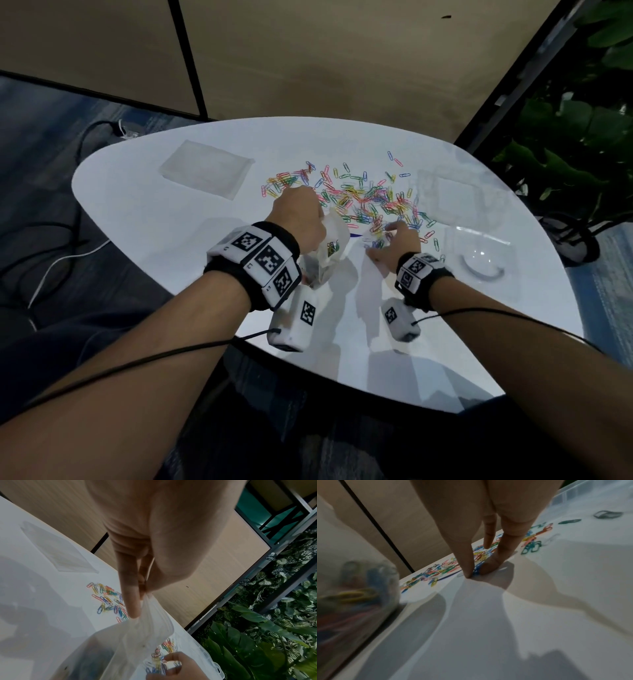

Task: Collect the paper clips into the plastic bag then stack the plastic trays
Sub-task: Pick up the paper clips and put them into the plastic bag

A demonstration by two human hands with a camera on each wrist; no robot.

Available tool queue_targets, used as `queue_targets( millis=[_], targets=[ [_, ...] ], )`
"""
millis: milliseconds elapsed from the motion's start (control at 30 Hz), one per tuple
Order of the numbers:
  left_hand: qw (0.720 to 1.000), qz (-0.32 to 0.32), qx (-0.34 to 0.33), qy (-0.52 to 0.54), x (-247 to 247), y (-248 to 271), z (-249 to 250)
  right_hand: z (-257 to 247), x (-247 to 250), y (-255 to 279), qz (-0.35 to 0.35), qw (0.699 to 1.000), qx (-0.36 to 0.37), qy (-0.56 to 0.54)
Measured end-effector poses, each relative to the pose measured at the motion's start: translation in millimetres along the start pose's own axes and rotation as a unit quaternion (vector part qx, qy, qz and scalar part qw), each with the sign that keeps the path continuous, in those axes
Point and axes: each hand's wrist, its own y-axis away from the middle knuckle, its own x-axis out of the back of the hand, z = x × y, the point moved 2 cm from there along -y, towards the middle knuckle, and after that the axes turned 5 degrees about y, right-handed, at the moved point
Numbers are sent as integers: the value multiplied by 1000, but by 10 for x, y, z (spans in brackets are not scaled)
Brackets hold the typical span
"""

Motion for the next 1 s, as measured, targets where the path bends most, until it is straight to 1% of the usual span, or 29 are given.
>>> queue_targets(
  millis=[67, 100, 167, 233, 333, 400, 500, 600, 667, 700, 733, 767, 800, 833, 900, 933, 967, 1000],
  targets=[
    [1000, -4, -1, -6, -9, -18, -7, -74, 12, -127, 8, 999, 26, 45],
    [1000, -7, 1, -9, -14, -19, -5, -104, -2, -185, 1, 996, 46, 80],
    [1000, -9, 3, -6, -27, -23, -8, -154, -37, -283, -23, 983, 87, 159],
    [1000, -6, 2, 1, -30, -27, -18, -210, -61, -315, -26, 969, 120, 216],
    [1000, -6, 4, 8, -39, -38, -38, -285, -48, -299, 6, 955, 167, 244],
    [1000, -8, 2, 9, -45, -37, -31, -300, -2, -267, 19, 956, 167, 240],
    [1000, -11, 4, 6, -64, -23, -15, -257, 85, -261, 10, 964, 148, 219],
    [1000, -10, -2, 3, -71, -31, 0, -158, 212, -250, -13, 985, 98, 142],
    [1000, -12, 1, 5, -68, -44, -9, -118, 319, -233, -20, 998, 47, 34],
    [1000, -12, 0, 6, -72, -54, -3, -105, 376, -243, -28, 999, 21, -40],
    [1000, -13, 1, 6, -76, -60, -3, -136, 435, -208, -52, 989, -5, -136],
    [1000, -14, -2, 6, -84, -71, 7, -170, 492, -190, -84, 964, -31, -250],
    [1000, -14, -3, 8, -95, -80, 11, -228, 560, -142, -109, 933, -39, -342],
    [1000, -13, -4, 11, -105, -84, 16, -290, 609, -98, -130, 902, -34, -410],
    [1000, -13, -4, 21, -139, -89, 43, -446, 704, 94, -199, 850, -13, -487],
    [1000, -12, -4, 26, -155, -91, 43, -534, 723, 217, -240, 836, -2, -494],
    [999, -8, -4, 31, -169, -93, 50, -613, 733, 343, -273, 830, 12, -486],
    [999, -5, -4, 36, -180, -90, 55, -665, 714, 451, -292, 837, 27, -462]
  ],
)
